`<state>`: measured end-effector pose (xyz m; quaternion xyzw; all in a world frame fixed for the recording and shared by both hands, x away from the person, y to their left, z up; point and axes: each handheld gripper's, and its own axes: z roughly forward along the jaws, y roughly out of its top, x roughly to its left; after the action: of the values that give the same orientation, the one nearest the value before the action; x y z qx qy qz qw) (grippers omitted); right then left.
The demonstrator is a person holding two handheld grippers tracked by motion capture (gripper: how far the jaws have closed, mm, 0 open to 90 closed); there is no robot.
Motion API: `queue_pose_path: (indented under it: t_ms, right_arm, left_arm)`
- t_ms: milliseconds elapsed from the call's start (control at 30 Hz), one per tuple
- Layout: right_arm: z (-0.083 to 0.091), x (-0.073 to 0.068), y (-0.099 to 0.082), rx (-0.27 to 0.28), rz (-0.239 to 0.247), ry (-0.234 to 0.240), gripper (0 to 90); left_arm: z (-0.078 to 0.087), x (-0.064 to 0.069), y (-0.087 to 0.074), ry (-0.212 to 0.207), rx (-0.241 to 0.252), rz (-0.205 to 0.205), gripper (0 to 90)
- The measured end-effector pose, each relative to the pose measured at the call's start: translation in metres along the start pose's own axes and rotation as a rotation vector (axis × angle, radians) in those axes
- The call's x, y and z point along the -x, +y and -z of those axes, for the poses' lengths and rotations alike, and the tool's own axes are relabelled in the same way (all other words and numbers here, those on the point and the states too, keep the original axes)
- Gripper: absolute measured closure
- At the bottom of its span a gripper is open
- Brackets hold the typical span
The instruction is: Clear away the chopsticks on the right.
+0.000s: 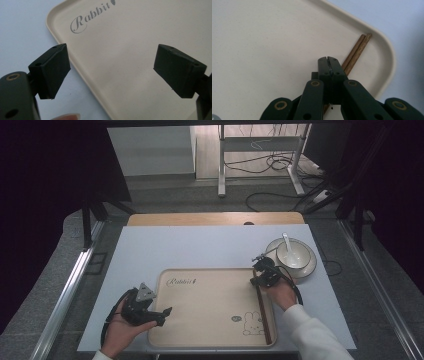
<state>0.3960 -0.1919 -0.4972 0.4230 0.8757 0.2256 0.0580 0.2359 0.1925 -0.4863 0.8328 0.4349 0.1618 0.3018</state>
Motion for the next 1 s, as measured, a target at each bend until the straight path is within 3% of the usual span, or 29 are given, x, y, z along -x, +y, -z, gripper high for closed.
queue_pose_path:
  t_ms: [333, 567, 733, 833, 900, 1000]
  right_arm:
    - [0.008, 0.003, -0.007, 0.015, 0.003, -0.014, 89.7]
    - [0.045, -0.004, -0.023, 0.157, 0.039, 0.075, 89.7]
    - [0.077, -0.006, -0.052, 0.247, 0.082, 0.138, 89.6]
    - [0.096, -0.004, -0.075, 0.3, 0.078, 0.156, 89.2]
    - [0.107, -0.001, -0.092, 0.33, 0.078, 0.165, 83.9]
    - [0.116, 0.002, -0.118, 0.375, 0.078, 0.147, 61.4]
  left_arm:
    - [0.0, 0.001, 0.0, 0.002, -0.003, -0.001, 13.6]
    - [0.001, 0.001, 0.0, 0.004, 0.003, 0.003, 13.6]
    - [0.001, 0.002, 0.0, 0.004, 0.004, 0.003, 13.6]
    - [0.0, 0.002, 0.001, 0.004, 0.005, 0.001, 13.6]
    - [0.0, 0.003, 0.001, 0.003, 0.008, 0.004, 13.6]
    - [-0.001, 0.003, 0.001, 0.006, 0.008, 0.007, 13.6]
